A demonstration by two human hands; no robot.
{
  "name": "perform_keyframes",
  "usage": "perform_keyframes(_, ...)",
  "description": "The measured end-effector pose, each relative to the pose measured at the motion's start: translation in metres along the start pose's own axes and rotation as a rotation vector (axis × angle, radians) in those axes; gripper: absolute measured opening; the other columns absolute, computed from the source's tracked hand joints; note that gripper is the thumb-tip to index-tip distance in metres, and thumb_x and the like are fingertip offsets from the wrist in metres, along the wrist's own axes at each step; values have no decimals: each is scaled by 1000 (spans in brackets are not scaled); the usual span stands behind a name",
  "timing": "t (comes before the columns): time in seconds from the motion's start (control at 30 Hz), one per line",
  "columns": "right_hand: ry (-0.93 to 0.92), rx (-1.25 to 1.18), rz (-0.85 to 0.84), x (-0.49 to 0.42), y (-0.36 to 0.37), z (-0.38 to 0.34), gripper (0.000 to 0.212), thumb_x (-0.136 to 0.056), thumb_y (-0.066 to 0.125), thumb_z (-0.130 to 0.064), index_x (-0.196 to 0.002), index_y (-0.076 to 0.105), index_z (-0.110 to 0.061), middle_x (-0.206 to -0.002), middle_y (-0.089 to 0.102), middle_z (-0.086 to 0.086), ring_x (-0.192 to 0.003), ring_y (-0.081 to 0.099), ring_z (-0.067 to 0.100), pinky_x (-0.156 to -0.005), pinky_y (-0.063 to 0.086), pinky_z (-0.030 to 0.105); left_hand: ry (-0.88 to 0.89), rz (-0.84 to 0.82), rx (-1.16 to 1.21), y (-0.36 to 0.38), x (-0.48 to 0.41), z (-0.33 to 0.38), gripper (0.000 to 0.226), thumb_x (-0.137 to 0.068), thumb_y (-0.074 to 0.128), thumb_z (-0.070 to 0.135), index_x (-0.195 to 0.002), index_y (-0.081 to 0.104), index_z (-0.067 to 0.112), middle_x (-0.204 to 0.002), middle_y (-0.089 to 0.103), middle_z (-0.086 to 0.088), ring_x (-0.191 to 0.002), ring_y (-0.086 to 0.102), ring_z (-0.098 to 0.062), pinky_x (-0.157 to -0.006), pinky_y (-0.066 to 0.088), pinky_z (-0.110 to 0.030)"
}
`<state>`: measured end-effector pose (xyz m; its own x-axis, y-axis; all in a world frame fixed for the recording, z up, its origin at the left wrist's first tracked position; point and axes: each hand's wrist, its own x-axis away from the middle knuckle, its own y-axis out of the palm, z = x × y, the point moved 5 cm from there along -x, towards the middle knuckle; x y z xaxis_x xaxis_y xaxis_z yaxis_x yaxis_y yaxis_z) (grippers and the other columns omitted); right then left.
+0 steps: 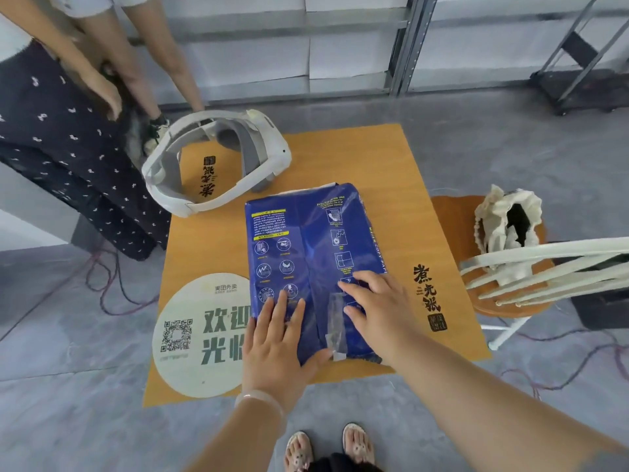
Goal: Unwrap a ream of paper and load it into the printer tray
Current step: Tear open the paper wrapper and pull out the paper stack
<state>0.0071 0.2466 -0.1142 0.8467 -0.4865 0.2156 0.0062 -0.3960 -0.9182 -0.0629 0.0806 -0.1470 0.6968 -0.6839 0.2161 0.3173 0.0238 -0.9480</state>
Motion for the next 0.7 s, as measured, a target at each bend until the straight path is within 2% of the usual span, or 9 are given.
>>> perform_keyframes(0.27,72,-119,175,-9,5,8,32,-84,64,-45,-113,70,-33,-129,56,-7,-120,46,19,-97,39,31,4,45,-44,3,0,-1,82,-83,15,77,-143,40,27,-154,35,-4,-141,21,-22,-112,17,-43)
perform_keyframes(0.47,115,-149,191,-13,6,9,25,-83,63,-47,-100,73,-32,-114,58,-8,-111,47,15,-88,34,23,2,41,-53,5,0,-3,83,-82,15,78,-144,38,27,-155,32,-4,-142,19,-22,-112,16,-43)
perform_keyframes(0.63,159,-163,152,-19,9,3,13,-85,63,-42,-88,70,-31,-107,60,-9,-108,49,16,-92,40,33,-1,42,-55,4,0,-3,82,-81,17,78,-145,34,29,-156,30,-3,-143,17,-21,-112,15,-43)
perform_keyframes(0.7,174,-208,136,-18,10,4,14,-86,62,-42,-88,68,-29,-107,61,-10,-108,50,16,-92,39,32,2,45,-53,4,1,-2,83,-81,16,78,-146,32,29,-156,29,-2,-143,15,-21,-112,13,-42)
